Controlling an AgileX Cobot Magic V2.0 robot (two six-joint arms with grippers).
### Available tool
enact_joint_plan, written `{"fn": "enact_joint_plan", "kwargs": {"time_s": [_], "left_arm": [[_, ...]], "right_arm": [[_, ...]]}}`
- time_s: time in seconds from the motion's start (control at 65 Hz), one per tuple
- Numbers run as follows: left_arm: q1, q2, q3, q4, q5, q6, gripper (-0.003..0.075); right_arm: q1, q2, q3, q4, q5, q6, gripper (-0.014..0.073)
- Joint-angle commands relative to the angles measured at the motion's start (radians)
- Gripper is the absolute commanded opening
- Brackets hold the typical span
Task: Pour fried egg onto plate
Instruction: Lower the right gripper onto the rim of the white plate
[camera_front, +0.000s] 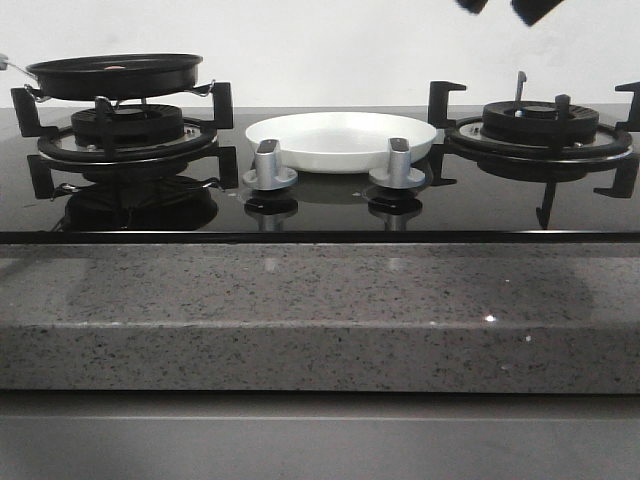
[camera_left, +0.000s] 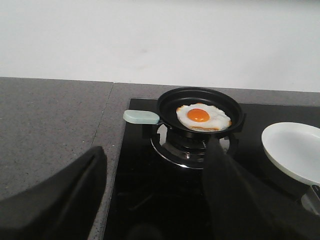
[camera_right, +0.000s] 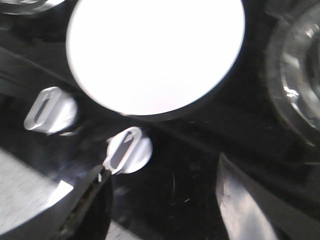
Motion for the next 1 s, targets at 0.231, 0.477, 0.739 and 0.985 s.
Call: {"fn": "enact_joint_plan", "kwargs": {"time_s": [0.231,0.477,0.739,0.985], "left_arm": [[-0.006,0.013,-0.033,-0.007,-0.079,-0.004,0.0417],[-0.006,0.013,-0.033,-0.007,-0.079,-0.004,0.0417],[-0.006,0.013,-0.033,-0.007,-0.079,-0.004,0.0417],[-0.006,0.013,-0.033,-0.007,-0.079,-0.004,0.0417]], "right_arm": [[-0.001,0.261,-0.380,-0.057,0.217,0.136,0.0461],[-0.003,0.437,-0.575,-0.060,0.279,0.170,0.0358],[-0.015,0.525,-0.629,-0.063,0.279,0.180,0.0357],[-0.024,0.552,-0.629,-0.062,0.279,0.181,0.0346]]}}
